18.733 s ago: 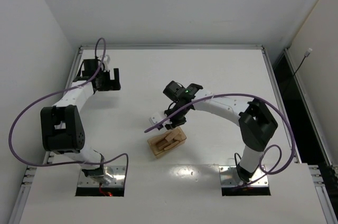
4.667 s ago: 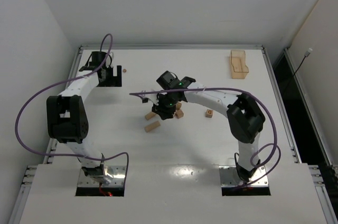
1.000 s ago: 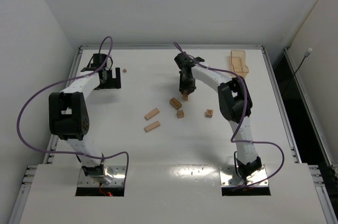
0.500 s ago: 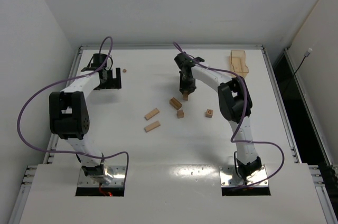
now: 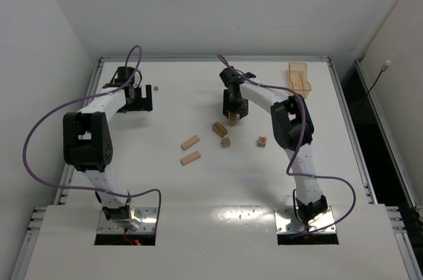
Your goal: Build the wood block tower
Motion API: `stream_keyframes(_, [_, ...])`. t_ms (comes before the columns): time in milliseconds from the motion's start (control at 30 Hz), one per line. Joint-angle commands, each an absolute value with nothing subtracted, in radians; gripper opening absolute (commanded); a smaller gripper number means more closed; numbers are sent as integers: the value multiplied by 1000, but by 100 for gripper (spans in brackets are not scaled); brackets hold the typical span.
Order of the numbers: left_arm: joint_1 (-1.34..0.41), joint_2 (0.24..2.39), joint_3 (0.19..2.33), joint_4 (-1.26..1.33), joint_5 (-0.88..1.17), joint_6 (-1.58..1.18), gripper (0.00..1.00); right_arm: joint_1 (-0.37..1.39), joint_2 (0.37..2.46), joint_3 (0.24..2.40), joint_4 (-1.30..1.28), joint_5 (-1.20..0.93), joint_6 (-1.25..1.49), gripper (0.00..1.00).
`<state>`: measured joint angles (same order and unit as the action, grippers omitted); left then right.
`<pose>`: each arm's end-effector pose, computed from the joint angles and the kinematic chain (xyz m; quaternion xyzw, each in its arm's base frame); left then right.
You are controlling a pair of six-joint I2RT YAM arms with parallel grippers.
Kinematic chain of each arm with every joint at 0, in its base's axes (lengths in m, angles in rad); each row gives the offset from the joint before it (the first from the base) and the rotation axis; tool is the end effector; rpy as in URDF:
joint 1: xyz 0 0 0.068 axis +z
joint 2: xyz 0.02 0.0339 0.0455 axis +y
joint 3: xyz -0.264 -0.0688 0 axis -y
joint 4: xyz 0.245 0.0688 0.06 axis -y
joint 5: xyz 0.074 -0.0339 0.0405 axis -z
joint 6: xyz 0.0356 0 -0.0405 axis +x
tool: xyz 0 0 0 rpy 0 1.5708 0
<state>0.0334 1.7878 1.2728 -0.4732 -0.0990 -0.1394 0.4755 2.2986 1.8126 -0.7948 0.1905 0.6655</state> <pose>0.3795 0.0162 0.2115 -0.0967 0.9519 0.0321 0.2890 0.4222 0.2098 0.1448 0.1071 0.9793 -0.0015 0.1719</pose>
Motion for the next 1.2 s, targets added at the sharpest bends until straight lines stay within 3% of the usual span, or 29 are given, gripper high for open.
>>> stream_keyframes(0, [44,1789,1322,-468,-87,-140,99,466,2298,1845,-784,198,661,48])
stream_keyframes(167, [44,1789,1322,-468,-87,-140,99,466,2318,1845,-775,198,661,24])
stream_keyframes(400, [44,1789,1322,-468,-97,-140,99,457,2327,1845,-775,198,661,0])
stream_keyframes(1167, [44,1787,1310,-468,-87,-129,99,420,2404,1917,-707,124,472,0])
